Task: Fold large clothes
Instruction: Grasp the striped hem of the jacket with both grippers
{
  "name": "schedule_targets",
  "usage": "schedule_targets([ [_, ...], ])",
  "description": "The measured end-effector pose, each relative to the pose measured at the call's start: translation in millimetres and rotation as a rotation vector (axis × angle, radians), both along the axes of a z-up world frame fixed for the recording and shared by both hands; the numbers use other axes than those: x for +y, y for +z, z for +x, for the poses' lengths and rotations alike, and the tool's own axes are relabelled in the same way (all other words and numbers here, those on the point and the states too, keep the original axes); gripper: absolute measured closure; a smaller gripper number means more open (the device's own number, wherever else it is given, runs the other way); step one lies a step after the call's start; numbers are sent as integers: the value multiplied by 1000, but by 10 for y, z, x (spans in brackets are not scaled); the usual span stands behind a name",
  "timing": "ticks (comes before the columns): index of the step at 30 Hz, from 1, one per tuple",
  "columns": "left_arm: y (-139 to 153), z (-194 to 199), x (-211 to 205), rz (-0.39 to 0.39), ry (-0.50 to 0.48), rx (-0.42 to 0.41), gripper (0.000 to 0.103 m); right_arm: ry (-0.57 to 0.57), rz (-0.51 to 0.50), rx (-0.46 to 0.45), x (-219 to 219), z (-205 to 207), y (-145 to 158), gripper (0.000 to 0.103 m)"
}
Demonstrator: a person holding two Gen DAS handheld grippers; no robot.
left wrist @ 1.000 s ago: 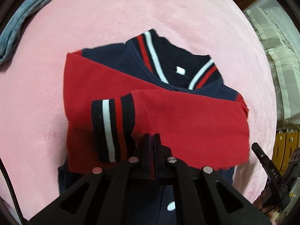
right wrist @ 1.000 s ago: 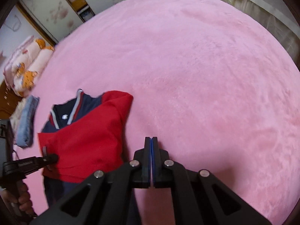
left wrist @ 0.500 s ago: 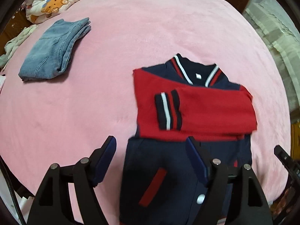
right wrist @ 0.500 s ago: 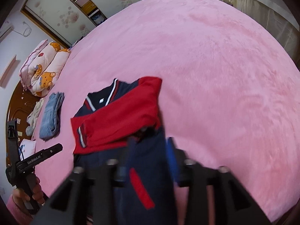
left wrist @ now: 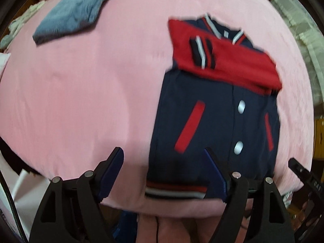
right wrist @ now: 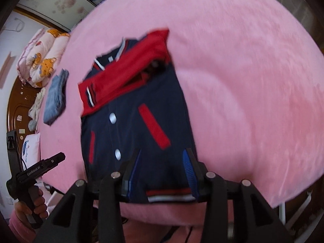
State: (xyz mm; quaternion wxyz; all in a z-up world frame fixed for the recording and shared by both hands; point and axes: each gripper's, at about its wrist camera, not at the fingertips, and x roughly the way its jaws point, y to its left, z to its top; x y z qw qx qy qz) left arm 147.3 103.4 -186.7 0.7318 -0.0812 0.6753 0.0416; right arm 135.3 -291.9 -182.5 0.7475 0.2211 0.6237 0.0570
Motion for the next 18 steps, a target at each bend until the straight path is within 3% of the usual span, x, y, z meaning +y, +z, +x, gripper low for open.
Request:
schedule_targets([
  [3, -200, -183, 35, 7, -6, 76, 25, -24, 15, 72, 37, -143, -169, 61],
  [8, -524, -395, 159, -46, 55, 181, 25, -89, 23, 161, 18, -339, -417, 61],
  [13, -755, -496, 285, -103, 111, 239, 25, -143, -45, 220, -69, -442, -563, 61],
  [18, -974, -488, 397, -185, 143, 262, 25, -179, -7, 247, -127, -491, -707, 61],
])
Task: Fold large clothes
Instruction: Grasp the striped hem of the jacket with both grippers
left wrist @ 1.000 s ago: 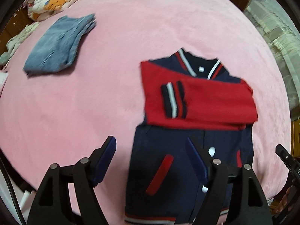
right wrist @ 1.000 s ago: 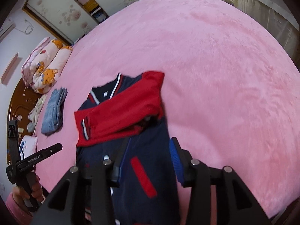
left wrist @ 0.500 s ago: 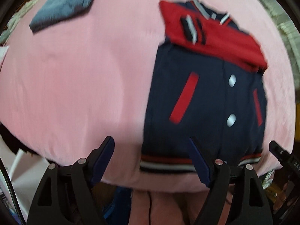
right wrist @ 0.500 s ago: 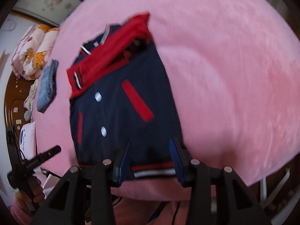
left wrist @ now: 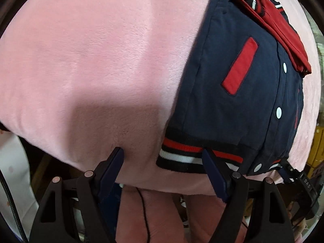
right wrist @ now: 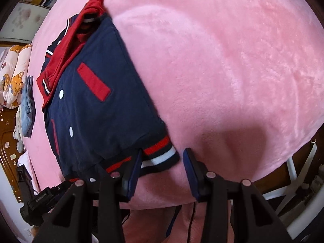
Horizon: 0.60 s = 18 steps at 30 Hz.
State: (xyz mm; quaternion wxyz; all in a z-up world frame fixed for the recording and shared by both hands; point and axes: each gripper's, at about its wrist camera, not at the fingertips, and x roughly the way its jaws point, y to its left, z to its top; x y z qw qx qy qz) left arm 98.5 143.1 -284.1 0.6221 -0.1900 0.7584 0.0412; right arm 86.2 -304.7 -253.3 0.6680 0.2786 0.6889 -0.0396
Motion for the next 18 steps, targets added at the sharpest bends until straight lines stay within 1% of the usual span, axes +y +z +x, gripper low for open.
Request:
schedule_targets([
  [3, -83, 23, 25, -29, -1, 8, 25, -8, 13, 7, 1, -6, -48, 61],
  [6, -141, 47, 59, -45, -4, 15, 26, 13, 27, 22, 21, 8, -91, 61],
  [8, -93, 58, 64, -56, -2, 19, 31, 24, 31, 31, 7, 25, -100, 61],
  [10, -106, 40, 64, -71, 5, 21, 40, 18, 38, 36, -8, 21, -96, 61],
  [11, -104, 42, 64, -77, 10, 24, 42, 16, 44, 36, -16, 15, -93, 61],
  [12, -105, 38, 59, -85, 18, 33, 47, 17, 48, 37, -15, 13, -90, 62],
  [13, -103, 36, 55, -96, 26, 39, 56, 19, 56, 41, -18, 10, -90, 66],
  [14, -95, 47, 38, -113, 36, 45, 62, 24, 72, 47, -16, 8, -96, 73],
  [15, -86, 43, 13, -128, 44, 51, 78, 26, 85, 52, -11, 5, -98, 78],
  [16, -68, 37, -12, -141, 48, 53, 90, 30, 104, 57, 0, 5, -101, 88],
  [17, -38, 49, -31, -135, 47, 50, 90, 33, 113, 54, 15, 10, -93, 91],
  [18, -8, 64, -59, -121, 41, 47, 92, 42, 117, 45, 28, 21, -66, 92],
])
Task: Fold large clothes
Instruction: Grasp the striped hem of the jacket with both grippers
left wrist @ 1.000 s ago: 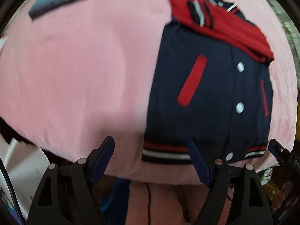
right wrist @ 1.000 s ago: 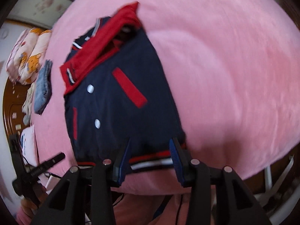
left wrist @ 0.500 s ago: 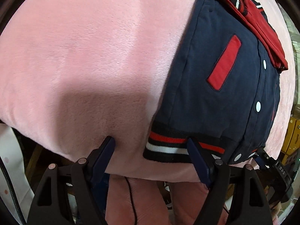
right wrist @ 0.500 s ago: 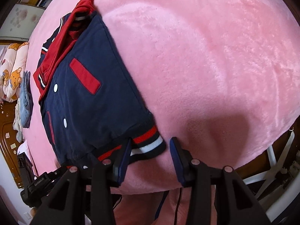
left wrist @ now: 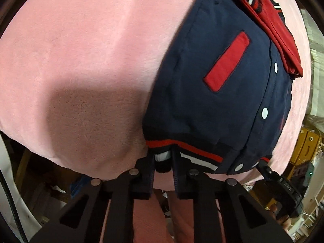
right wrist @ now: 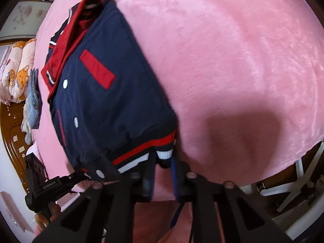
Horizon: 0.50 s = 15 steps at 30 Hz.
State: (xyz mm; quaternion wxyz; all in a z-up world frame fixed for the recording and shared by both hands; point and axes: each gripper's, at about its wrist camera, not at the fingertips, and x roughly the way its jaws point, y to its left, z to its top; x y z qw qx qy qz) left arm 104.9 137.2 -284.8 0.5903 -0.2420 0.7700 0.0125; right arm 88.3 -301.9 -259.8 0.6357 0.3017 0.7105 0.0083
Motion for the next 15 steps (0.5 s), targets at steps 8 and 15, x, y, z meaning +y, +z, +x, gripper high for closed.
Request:
schedule_targets([
  [8, 673, 133, 17, -119, 97, -146, 94, 6, 169, -137, 151, 178, 428, 93],
  [15, 1340, 487, 23, -247, 250, -319, 94, -62, 348, -332, 118, 512, 983, 94],
])
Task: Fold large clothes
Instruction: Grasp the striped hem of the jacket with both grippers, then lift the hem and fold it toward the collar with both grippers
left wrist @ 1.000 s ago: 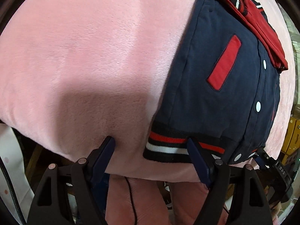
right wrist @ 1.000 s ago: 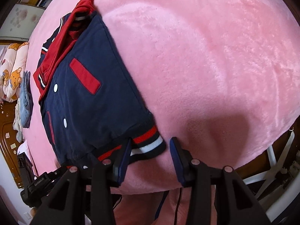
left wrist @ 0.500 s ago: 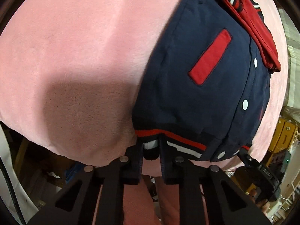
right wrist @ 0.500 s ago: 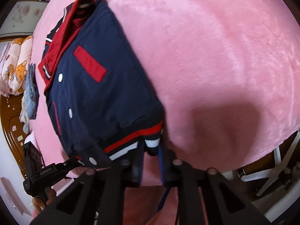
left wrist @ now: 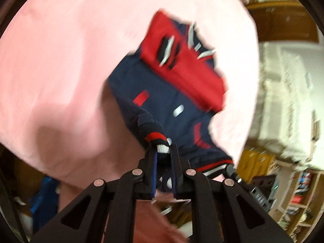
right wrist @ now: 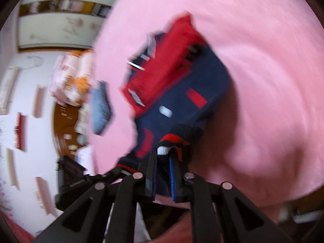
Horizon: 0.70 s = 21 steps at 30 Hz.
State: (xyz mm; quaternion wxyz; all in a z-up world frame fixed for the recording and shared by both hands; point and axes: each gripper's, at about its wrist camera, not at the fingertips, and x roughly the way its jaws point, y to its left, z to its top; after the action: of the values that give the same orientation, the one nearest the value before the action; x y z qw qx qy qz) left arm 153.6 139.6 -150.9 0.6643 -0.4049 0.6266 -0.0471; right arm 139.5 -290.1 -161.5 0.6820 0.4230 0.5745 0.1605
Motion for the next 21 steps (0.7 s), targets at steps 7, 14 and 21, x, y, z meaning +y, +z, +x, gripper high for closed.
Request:
schedule_targets([
  [7, 380, 680, 258, -59, 136, -194, 95, -81, 53, -173, -75, 649, 495, 94],
  [14, 25, 1478, 438, 32, 200, -194, 95, -192, -21, -268, -343, 1312, 383, 103],
  [21, -469, 2081, 349, 138, 149, -123, 93, -288, -159, -242, -407, 1937, 33, 103],
])
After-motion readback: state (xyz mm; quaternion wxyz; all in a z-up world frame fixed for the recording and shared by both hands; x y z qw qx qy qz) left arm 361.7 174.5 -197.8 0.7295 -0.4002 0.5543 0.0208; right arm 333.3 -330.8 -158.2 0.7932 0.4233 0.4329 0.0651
